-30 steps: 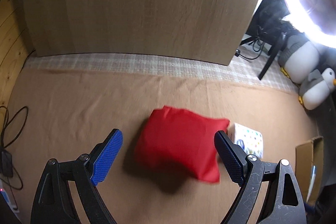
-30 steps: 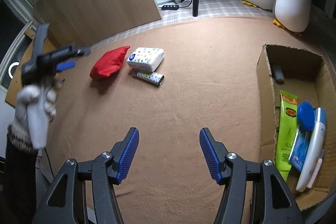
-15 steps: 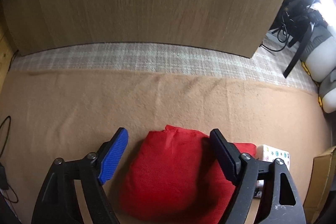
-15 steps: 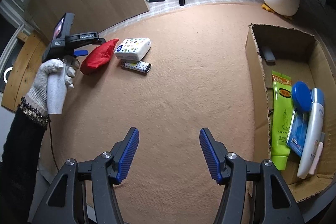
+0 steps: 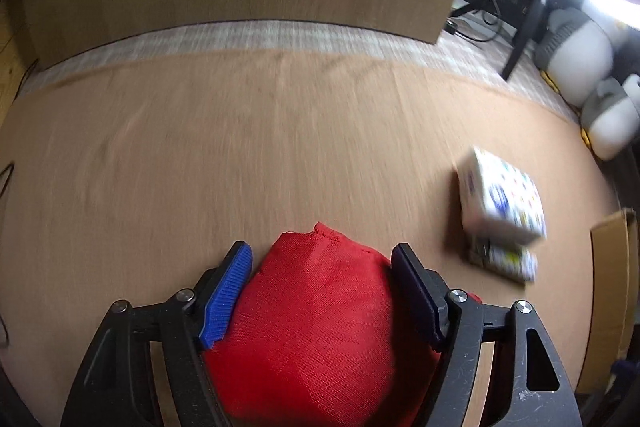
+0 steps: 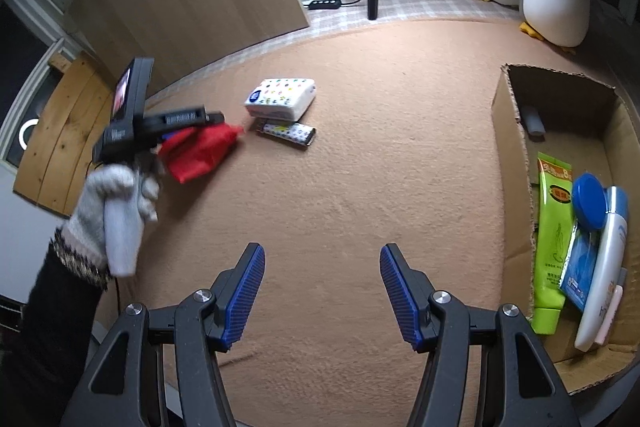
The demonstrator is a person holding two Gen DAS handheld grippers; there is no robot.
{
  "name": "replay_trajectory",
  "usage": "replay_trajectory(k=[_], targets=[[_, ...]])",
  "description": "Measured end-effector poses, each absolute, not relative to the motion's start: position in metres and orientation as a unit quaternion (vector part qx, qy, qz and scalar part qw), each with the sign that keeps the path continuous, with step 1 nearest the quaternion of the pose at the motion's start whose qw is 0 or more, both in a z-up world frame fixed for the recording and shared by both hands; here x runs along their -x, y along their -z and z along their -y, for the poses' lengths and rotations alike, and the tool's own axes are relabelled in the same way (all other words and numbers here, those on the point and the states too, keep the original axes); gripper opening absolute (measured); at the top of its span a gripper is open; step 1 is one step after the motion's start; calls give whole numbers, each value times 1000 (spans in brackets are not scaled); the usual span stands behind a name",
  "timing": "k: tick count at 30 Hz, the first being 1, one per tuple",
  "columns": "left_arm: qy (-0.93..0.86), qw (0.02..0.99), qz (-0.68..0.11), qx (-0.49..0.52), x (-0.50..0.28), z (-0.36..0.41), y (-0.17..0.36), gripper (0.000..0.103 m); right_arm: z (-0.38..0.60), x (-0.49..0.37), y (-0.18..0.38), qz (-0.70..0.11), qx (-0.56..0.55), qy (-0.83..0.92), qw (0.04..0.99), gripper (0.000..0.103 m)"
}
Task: Organize objects
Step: 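Move the left tool to the red cloth pouch and close on it, then lift the red pouch with the left tool while the right tool also grips it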
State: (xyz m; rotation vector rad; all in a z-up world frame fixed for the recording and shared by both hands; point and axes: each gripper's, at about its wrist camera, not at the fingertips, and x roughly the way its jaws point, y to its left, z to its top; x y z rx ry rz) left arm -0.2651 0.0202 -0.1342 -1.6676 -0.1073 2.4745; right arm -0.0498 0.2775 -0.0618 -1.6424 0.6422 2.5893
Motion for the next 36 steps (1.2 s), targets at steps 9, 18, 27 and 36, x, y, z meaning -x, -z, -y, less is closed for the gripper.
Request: replay_trajectory(k=[9,18,27,36], targets=[[-829,134,6,543,170,-73,136,74,-276,40,64,-215,521,-826,-1,56],[-812,234,-47,532,96,-132,138,74,-271,29,76,-218,532,-818,-9,56],[-837,204,-10,508,55,-85,90,83,-255,41,82,-200,540,-816,-48,59],[-805,186,69,560,36,-26,110,87,-216,67,104,-155,584,-787,-128,63]])
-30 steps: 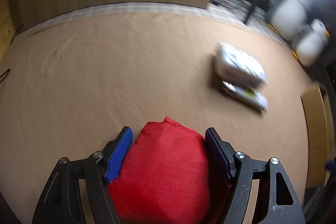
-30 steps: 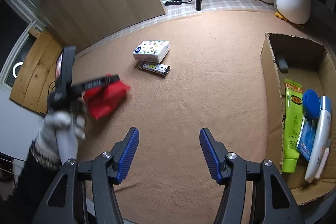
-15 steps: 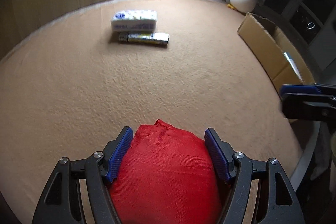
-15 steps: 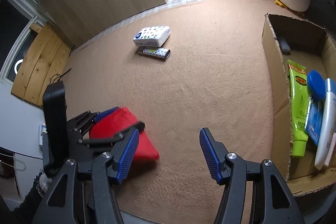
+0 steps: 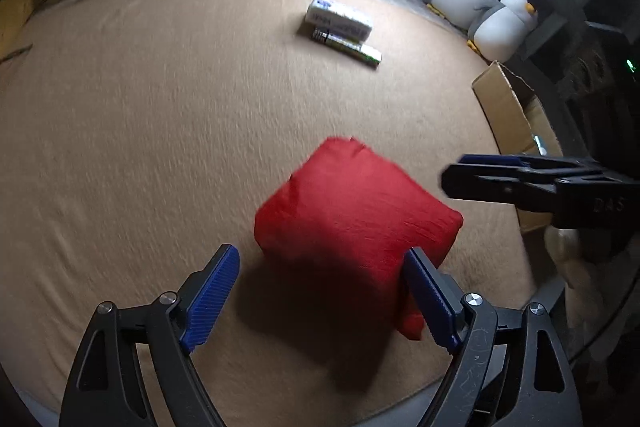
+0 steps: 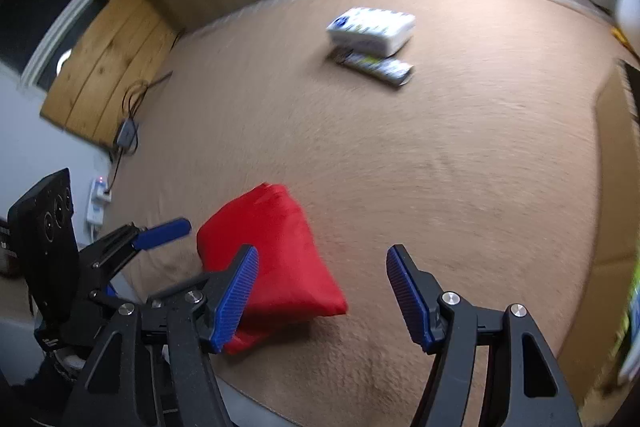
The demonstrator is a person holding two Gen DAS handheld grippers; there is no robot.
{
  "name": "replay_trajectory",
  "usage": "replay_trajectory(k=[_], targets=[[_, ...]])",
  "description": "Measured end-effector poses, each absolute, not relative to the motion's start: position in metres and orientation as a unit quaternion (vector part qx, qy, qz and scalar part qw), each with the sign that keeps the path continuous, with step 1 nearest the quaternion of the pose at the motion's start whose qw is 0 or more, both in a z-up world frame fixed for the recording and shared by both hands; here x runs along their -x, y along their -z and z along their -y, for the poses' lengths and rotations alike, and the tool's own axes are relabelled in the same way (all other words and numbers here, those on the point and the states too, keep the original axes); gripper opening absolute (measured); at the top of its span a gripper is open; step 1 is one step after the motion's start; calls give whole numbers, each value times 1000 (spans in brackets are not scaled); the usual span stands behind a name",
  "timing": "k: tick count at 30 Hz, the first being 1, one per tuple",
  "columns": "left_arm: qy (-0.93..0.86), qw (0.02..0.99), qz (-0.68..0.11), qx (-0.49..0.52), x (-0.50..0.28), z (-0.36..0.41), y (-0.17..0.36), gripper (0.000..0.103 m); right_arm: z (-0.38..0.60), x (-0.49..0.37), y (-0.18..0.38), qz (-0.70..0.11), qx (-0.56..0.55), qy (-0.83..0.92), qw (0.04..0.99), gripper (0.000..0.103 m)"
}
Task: Organize objects
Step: 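Lift the red pouch with the left tool while the right tool also grips it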
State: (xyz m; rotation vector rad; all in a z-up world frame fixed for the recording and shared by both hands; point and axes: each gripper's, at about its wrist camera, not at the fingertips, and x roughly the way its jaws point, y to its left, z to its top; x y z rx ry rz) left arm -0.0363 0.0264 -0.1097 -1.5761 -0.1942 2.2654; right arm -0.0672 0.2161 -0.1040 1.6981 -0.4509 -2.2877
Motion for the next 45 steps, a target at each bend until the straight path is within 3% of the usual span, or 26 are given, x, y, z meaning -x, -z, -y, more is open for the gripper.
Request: replay_trajectory(k=[10,24,36,45], targets=[[-799,190,73,565,34,-31,116,90,-186,84,131,142,-621,752,171,63],[-786,217,76,574,37,-42,119,89,-173,87,127,120,-621,750,192,63],[-781,224,103,574,37,-43,120,83,-178,75,125,129,-615,755,188,54],[-775,218,113,582,32,-42,131,87,-189,67,133,152,-618,749,185,47]])
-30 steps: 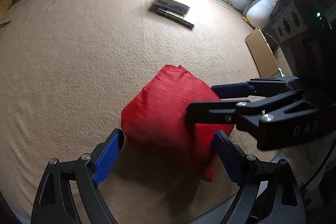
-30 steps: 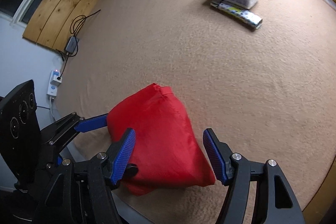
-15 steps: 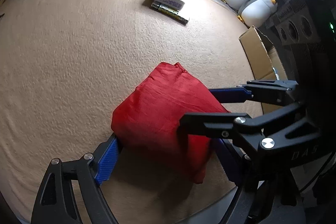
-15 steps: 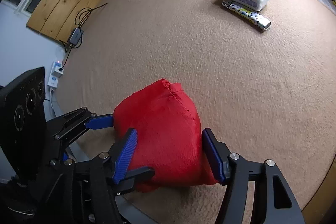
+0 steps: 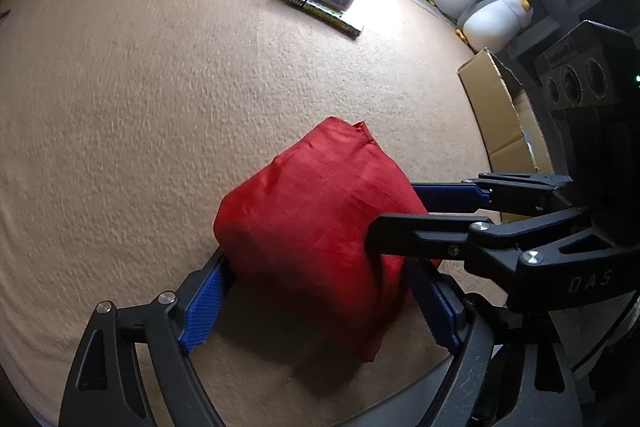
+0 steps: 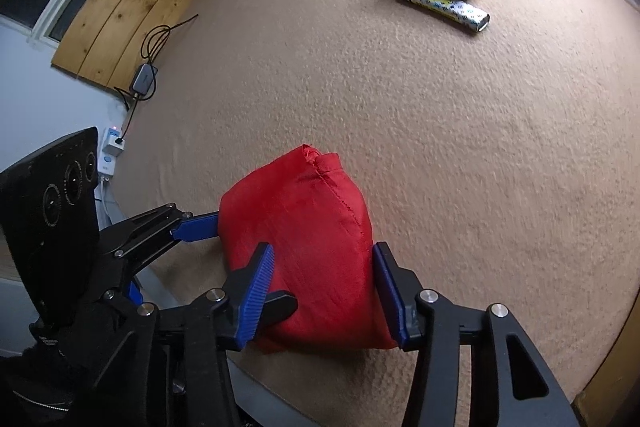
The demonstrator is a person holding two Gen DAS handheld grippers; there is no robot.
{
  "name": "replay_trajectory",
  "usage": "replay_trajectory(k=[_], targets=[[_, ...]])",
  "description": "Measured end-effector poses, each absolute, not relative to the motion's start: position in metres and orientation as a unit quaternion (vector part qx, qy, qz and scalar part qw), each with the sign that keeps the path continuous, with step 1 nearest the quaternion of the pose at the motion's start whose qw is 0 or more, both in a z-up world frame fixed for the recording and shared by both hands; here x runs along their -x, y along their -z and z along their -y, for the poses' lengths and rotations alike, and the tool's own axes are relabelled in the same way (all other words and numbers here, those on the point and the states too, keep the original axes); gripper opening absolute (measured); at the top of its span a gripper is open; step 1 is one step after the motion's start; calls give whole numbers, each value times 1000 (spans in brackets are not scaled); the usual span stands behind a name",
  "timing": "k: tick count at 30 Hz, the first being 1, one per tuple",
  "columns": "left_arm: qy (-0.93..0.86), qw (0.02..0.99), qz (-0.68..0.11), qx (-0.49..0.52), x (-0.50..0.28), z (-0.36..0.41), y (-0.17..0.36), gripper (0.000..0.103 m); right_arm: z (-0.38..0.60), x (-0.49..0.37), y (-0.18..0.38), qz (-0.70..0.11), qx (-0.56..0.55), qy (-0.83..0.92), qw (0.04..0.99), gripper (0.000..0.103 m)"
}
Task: Organize objects
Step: 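Lift the red pouch with the left tool while the right tool also grips it, then carry the red pouch with both tools into the box and release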
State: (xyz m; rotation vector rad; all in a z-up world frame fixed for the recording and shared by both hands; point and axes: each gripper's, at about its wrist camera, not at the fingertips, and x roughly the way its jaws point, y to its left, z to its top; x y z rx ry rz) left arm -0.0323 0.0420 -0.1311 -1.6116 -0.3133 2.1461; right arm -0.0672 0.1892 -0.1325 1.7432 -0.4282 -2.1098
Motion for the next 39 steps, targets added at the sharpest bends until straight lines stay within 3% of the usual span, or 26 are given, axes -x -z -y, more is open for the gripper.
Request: replay_trajectory(k=[8,13,22,39], targets=[[-776,221,117,579,26,-44,132,87,-193,67,137,168,-621,743,182,48],[-774,224,128,578,29,-46,128,78,-190,66,135,179,-619,742,187,49],[-781,246,111,563,36,-67,106,76,-208,54,120,208,-594,760,163,47],[-778,375,27,504,63,-231,40,76,-345,-8,49,257,-505,823,37,47]])
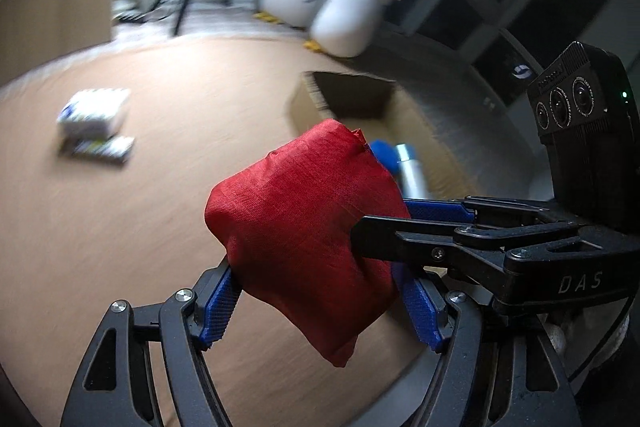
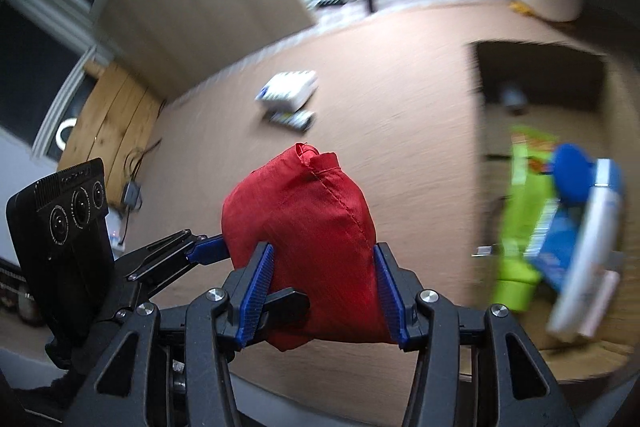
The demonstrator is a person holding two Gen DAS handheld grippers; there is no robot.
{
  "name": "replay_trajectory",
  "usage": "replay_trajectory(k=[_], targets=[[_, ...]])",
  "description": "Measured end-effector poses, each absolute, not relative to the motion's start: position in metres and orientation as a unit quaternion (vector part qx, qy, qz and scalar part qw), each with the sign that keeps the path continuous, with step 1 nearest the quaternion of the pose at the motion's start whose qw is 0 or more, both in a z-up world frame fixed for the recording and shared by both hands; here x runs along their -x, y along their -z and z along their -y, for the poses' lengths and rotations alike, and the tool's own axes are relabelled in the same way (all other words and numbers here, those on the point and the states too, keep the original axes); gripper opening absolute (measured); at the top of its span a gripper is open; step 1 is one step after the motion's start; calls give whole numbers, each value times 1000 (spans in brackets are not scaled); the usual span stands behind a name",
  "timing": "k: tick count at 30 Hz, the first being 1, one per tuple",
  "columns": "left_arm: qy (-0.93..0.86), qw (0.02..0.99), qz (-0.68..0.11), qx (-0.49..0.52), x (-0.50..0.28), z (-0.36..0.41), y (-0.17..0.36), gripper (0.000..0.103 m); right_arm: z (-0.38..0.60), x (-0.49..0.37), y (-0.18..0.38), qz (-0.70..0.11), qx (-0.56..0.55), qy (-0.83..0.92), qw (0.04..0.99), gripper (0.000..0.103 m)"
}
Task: Organize objects
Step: 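Carry the red pouch with both tools into the box and release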
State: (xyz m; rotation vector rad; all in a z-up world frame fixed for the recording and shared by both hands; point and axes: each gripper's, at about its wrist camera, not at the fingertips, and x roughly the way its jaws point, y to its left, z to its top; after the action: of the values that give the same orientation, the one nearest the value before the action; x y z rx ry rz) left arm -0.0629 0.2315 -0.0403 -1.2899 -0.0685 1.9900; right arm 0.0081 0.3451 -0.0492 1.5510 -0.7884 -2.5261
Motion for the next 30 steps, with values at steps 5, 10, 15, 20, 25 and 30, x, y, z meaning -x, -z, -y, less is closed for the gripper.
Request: replay_trajectory(k=[5,10,15,20,25,30], targets=[[-764,410,6,498,63,-289,35,76,-390,-28,39,271,-488,830,-5,47],[-754,430,-10,496,59,-328,34,76,-425,-47,38,286,-477,830,-37,47],[-753,427,-22,500,56,-344,34,77,-443,-56,40,294,-472,829,-54,49],[-753,425,-31,502,55,-341,33,78,-451,-59,43,293,-471,828,-74,51],[-758,420,-27,499,56,-325,32,78,-442,-54,42,282,-474,831,-76,53],[-765,407,-22,499,60,-305,30,78,-430,-49,39,274,-472,835,-71,54]])
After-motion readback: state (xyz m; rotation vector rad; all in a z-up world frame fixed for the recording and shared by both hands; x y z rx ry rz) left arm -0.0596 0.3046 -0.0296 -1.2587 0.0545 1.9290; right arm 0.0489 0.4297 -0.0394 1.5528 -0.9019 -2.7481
